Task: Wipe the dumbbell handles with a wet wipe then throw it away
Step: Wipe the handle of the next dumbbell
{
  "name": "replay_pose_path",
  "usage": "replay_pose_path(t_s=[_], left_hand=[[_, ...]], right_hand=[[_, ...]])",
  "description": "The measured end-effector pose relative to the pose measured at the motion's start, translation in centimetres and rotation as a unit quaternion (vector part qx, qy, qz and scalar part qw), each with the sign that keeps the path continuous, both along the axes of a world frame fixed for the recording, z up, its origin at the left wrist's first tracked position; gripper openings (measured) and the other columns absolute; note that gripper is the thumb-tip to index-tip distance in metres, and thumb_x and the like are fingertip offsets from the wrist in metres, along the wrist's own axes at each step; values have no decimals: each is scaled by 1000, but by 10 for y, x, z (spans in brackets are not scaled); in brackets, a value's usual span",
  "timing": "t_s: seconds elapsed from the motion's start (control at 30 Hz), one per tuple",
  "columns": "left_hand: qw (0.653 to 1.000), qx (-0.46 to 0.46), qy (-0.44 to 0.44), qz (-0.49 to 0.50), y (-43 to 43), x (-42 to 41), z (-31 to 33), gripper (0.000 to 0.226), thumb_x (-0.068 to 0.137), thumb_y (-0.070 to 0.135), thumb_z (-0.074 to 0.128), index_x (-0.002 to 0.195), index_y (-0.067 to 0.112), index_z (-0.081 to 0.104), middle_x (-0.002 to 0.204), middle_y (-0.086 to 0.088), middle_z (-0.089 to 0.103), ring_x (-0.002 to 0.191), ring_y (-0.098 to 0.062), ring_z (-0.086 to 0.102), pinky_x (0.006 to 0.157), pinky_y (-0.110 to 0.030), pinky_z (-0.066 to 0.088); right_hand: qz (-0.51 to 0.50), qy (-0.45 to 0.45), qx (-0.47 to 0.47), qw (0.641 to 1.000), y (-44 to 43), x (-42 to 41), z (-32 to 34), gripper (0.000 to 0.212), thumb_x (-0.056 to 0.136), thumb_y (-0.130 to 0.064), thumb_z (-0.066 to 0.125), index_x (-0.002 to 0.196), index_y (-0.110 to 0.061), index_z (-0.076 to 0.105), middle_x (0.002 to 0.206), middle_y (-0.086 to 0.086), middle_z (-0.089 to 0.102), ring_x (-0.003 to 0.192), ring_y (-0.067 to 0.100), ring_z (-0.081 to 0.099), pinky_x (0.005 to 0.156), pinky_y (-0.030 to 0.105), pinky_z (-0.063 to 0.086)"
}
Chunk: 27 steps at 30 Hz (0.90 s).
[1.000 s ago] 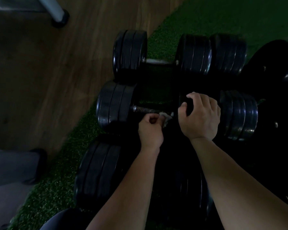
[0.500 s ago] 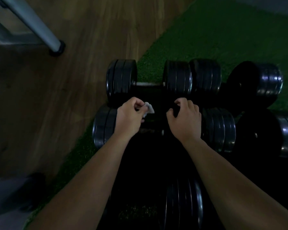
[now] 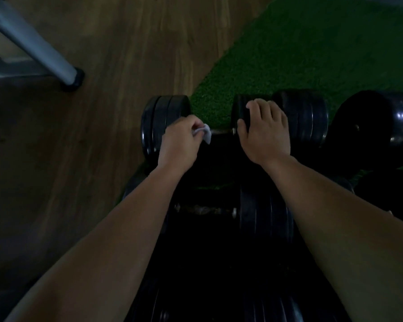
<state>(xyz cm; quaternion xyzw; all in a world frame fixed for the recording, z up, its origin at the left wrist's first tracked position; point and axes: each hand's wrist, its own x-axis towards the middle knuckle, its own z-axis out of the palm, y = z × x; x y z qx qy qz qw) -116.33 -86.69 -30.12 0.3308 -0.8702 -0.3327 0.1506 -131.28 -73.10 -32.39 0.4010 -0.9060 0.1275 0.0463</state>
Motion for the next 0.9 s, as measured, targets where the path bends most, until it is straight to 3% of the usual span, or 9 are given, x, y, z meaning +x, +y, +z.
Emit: replay_pose_path(t_s=[0.2,0.33,0.43,0.57,0.67,0.73,0.83,0.9], left_hand=[[997,-72,-16,-10,-7,-46,-22,10,95,19,60,102,21,68,105,0,62,91,-19,60,78,-38,51],[996,-28,-78,-17,-10,-72,-40,11,94,16,55,95,16,66,102,-6,61,94,-24,60,71,-29,40],[991,25,-117,-56,-11,-81,-48,16,95,22,54,92,13,67,95,-6,58,90,-24,58,72,-31,42],[987,7,-142,-72,-19,-80,-47,12,95,15,54,91,18,65,95,-2,57,89,-21,58,73,-32,44],[989,-23,-142,-16,-23,-76,-51,16,94,12,55,82,17,63,90,-3,56,87,-23,60,68,-30,44],[989,-27,-147,16,-22,-73,-56,17,97,12,51,93,15,67,94,-2,60,94,-25,61,67,-24,39],[984,-59,-166,-13,-9,-86,-51,19,99,11,48,108,10,64,104,-9,63,100,-29,61,73,-29,41],[980,-60,-181,-52,4,-100,-43,24,101,14,43,108,13,66,101,-6,64,97,-26,63,61,-35,42]], right_hand=[[-9,82,-88,993,3,-4,-31,49,103,-44,34,139,-14,50,147,8,48,140,34,37,118,48,24],[-17,98,-112,989,-2,-7,-37,50,102,-45,35,139,-15,52,147,7,49,139,34,39,119,46,24],[-17,111,-120,986,-3,-7,-40,50,101,-44,37,140,-16,53,146,8,51,138,34,41,118,46,26],[-18,123,-123,985,-2,-8,-41,50,101,-43,38,140,-16,53,145,8,51,138,34,42,117,47,27],[-18,133,-128,983,-3,-9,-41,49,101,-43,38,139,-16,54,144,9,52,137,35,43,117,47,28],[-17,140,-133,981,-3,-9,-41,49,101,-42,39,139,-16,54,144,9,53,137,35,43,117,47,28],[-19,144,-140,979,-3,-10,-43,49,100,-42,40,138,-16,55,144,9,53,136,35,44,116,47,28],[-16,145,-142,979,-4,-10,-44,49,100,-42,39,138,-15,55,144,9,53,137,35,44,117,47,28]])
